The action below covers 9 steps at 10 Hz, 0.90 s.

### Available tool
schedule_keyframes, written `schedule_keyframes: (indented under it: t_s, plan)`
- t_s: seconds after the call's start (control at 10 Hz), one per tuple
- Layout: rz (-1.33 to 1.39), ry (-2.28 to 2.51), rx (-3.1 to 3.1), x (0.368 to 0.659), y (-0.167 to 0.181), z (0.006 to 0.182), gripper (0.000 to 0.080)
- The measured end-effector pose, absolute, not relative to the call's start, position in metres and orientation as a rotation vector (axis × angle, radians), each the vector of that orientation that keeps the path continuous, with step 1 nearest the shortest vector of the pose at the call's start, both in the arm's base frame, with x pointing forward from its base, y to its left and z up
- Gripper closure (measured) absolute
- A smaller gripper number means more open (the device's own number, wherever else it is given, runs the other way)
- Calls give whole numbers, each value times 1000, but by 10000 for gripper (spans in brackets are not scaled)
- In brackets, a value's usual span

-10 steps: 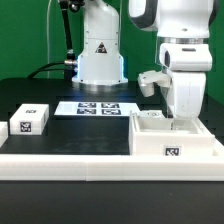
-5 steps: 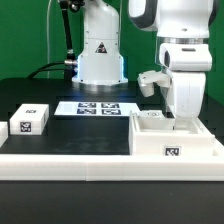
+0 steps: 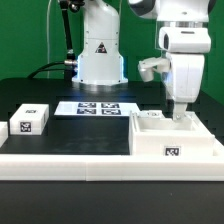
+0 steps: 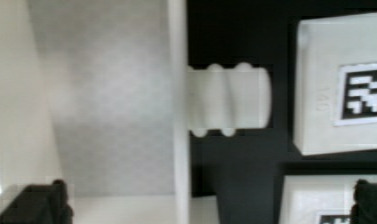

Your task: Assemble cabinet

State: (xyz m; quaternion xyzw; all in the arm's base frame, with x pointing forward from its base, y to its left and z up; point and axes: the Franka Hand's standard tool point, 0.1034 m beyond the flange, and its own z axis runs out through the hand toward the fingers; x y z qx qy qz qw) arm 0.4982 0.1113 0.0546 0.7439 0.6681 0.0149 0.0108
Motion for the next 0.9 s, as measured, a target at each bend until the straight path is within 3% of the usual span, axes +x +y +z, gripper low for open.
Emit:
schedule_keyframes:
  t_s: [0.3,0.9]
  plan:
    - [72,2032,2367,472,120,62,2]
    - [96,1994,2400,463,121,59,2]
